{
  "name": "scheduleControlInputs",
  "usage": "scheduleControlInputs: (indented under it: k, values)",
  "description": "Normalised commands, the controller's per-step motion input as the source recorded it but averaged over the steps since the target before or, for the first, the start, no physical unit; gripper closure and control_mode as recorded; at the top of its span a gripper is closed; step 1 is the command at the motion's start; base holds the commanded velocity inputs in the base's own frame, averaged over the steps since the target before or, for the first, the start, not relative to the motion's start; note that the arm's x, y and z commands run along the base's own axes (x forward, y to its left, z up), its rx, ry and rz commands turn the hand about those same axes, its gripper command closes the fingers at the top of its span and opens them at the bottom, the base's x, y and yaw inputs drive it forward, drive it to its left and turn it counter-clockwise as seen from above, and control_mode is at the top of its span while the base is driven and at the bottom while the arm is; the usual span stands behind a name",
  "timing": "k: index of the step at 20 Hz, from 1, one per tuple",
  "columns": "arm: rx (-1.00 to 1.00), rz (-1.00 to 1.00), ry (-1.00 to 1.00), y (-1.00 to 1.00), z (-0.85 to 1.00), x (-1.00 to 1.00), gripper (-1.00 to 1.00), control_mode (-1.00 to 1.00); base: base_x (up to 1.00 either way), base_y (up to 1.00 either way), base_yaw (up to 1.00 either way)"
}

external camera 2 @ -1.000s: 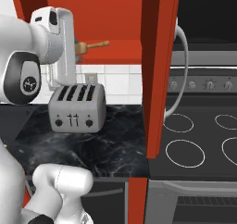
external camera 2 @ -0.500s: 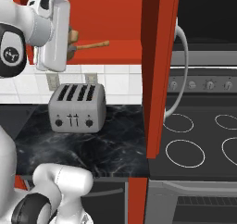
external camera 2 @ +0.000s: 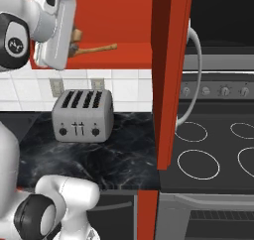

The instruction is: Organize the utensils by type. Pick up the wooden spoons from the counter and place them in the open cabinet. Then pick up the metallic utensils from the counter and place them in the open drawer.

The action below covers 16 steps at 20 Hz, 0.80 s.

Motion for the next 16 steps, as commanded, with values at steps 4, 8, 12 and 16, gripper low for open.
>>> scheduleControlInputs:
  k: [4, 8, 12, 16]
  values:
    - [0.09, 0.02, -0.02, 0.05, -0.07, 0.52, 1.00, -1.00, 0.00, 0.00, 0.00]
    - [0.07, 0.04, -0.08, 0.00, -0.17, 0.53, 1.00, -1.00, 0.00, 0.00, 0.00]
    - [0.14, 0.09, -0.08, 0.00, -0.15, 0.52, 1.00, -1.00, 0.00, 0.00, 0.00]
    - [0.10, 0.18, -0.10, 0.00, -0.29, 0.41, 1.00, -1.00, 0.00, 0.00, 0.00]
